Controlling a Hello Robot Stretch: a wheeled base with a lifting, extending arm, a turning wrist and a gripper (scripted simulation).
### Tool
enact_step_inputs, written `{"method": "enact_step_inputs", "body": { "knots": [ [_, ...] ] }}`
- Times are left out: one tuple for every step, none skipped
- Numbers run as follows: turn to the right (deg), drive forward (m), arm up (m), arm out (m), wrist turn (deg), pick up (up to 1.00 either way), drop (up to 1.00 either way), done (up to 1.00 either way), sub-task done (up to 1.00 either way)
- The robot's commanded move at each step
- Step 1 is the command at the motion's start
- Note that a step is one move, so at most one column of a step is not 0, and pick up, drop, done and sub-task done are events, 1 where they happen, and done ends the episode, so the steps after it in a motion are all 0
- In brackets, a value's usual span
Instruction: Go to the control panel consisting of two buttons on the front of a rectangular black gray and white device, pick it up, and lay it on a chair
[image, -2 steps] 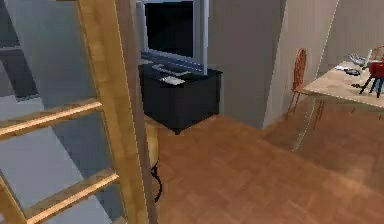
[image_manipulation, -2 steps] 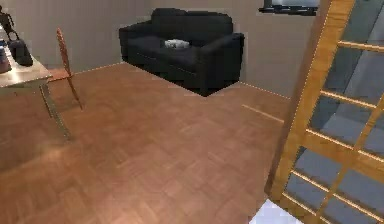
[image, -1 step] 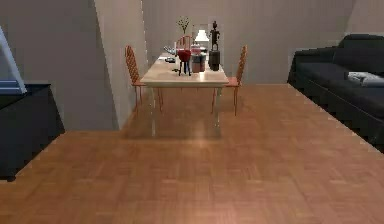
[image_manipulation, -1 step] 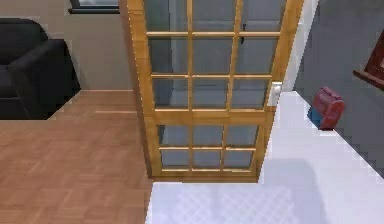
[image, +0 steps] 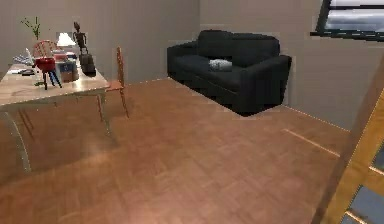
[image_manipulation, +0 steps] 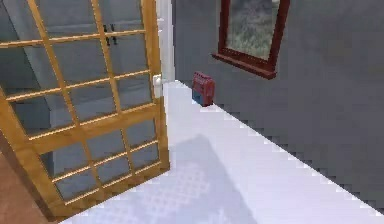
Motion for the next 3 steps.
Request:
{"method": "enact_step_inputs", "body": {
  "knots": [
    [0.0, 1.00, 0.00, 0.00, 0.0, 0.00, 0.00, 0.00, 0.00],
    [0.0, 1.00, 0.00, 0.00, 0.0, 0.00, 0.00, 0.00, 0.00],
    [3.0, 0.00, 0.00, 0.00, 0.0, 0.00, 0.00, 0.00, 0.00]
  ]
}}
